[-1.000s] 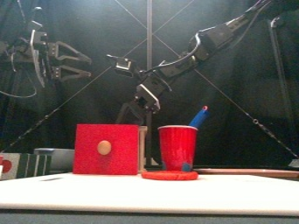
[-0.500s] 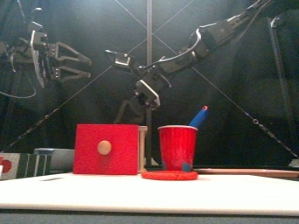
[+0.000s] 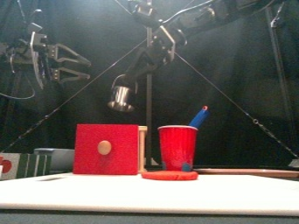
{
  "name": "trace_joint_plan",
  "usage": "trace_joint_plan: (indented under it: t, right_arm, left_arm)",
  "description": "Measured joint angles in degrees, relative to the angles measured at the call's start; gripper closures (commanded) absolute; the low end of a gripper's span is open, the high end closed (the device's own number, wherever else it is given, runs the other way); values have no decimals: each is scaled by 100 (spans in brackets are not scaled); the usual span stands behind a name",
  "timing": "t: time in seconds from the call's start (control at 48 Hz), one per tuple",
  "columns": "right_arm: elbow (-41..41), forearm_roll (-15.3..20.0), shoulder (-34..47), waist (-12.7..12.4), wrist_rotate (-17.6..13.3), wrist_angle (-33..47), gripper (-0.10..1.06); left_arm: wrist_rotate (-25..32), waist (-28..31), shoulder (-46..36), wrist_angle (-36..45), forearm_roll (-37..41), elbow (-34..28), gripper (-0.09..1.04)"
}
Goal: Get the cutter from the drawer then cut the dough then place the extra dough in the bowl
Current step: Place the cutter on the board
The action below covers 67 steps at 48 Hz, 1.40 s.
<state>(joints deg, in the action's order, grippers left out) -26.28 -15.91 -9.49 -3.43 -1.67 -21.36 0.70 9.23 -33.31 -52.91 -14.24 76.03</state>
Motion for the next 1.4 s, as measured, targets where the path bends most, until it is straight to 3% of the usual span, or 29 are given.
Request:
trace_joint_plan:
  t: [0.271, 0.417, 0.646, 1.167, 1.292, 1.396]
  right_arm:
    - [-2048, 132, -1072, 308, -352, 255, 51]
    - [-2610, -185, -1301, 466, -404, 650, 51]
    - [-2962, -563, -1301, 536, -413, 888, 51]
    - [-3094, -686, -782, 255, -422, 1846, 50]
    - [-3085, -457, -738, 229, -422, 1872, 43]
    - [-3094, -149, -729, 220, -413, 1881, 31]
  left_arm:
    - [0, 18, 9, 0, 9, -176, 8]
    - [9, 26, 26, 0, 9, -387, 8]
    - [9, 158, 132, 0, 9, -580, 8]
    - [-26, 176, 940, 0, -62, -905, 8]
    - [-26, 185, 1151, -18, -167, -1028, 6]
    - [-9, 211, 1362, -35, -589, -1213, 6]
